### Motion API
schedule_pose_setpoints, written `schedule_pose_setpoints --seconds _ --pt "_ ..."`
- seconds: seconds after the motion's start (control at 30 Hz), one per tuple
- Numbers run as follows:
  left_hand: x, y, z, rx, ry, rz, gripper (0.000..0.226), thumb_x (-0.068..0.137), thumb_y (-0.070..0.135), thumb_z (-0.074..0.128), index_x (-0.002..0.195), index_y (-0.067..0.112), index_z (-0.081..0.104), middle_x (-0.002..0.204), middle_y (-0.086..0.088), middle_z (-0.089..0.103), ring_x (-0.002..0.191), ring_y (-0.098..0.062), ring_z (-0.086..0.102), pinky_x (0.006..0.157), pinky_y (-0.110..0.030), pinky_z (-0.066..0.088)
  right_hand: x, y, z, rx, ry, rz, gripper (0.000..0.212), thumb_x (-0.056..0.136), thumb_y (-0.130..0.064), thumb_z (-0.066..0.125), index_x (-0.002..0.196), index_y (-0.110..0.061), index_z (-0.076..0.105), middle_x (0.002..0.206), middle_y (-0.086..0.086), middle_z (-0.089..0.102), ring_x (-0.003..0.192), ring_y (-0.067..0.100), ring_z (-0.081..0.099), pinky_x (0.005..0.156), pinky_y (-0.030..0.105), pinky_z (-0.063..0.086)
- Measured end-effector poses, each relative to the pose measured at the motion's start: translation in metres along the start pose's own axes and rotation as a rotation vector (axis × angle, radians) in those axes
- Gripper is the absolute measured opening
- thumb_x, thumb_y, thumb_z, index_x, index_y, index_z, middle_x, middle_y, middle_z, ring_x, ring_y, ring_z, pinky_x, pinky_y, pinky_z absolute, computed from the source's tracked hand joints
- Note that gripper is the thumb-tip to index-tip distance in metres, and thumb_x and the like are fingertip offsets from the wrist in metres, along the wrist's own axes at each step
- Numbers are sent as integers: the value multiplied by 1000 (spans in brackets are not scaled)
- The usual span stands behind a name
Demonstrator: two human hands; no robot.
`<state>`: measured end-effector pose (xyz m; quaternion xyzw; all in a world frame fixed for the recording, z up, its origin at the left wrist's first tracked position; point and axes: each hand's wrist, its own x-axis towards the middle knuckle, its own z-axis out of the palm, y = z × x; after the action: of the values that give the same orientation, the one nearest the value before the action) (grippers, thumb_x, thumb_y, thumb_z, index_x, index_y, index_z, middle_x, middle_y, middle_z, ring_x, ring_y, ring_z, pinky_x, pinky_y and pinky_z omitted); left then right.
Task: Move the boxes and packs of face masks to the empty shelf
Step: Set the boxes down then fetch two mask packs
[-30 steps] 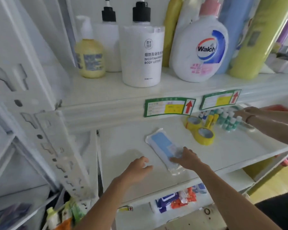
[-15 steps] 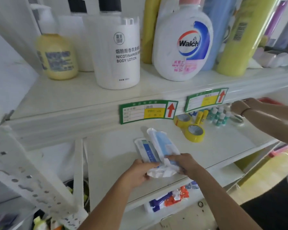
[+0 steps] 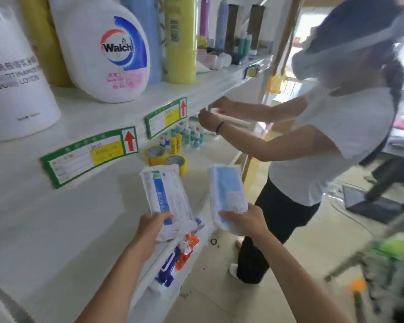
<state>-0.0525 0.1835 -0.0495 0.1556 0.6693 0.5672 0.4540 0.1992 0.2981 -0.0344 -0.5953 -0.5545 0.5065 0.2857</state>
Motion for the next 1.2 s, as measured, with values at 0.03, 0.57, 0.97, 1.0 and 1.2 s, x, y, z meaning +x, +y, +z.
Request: schedule_pose_setpoints --seconds 0.03,0.57,0.97,1.0,1.2 --pt "-3 0 12 17 -56 13 21 76 4 73 96 9 74 78 -12 78 66 -32 73 61 -44 60 -10 10 -18 25 45 6 60 43 -49 98 89 -27 66 89 -5 72 76 12 72 65 35 64" --pt "-207 -95 248 454 -1276 0 76 59 43 97 124 16 67 111 -10 78 100 -31 75 82 -45 62 -319 182 -251 358 751 230 53 53 -31 99 98 -14 75 88 3 78 77 14 75 60 23 56" --pt "-541 -243 325 733 -1801 35 58 61 28 93 112 10 71 99 -10 80 90 -32 77 75 -45 64 -690 300 -282 561 1337 430 44 52 -36 97 85 -15 78 73 -2 77 62 10 73 47 18 49" --pt "-567 -256 327 758 -1835 42 59 57 32 94 109 13 71 98 -7 80 89 -30 78 76 -45 64 -717 306 -278 575 1393 440 42 53 -33 97 86 -15 78 73 -3 77 63 10 73 47 18 49" --pt "-697 -326 334 867 -2045 86 33 74 23 88 103 18 72 84 8 80 73 -15 77 56 -24 59 -835 337 -264 684 1638 486 41 55 -25 97 90 -13 77 81 0 79 71 16 76 50 22 53"
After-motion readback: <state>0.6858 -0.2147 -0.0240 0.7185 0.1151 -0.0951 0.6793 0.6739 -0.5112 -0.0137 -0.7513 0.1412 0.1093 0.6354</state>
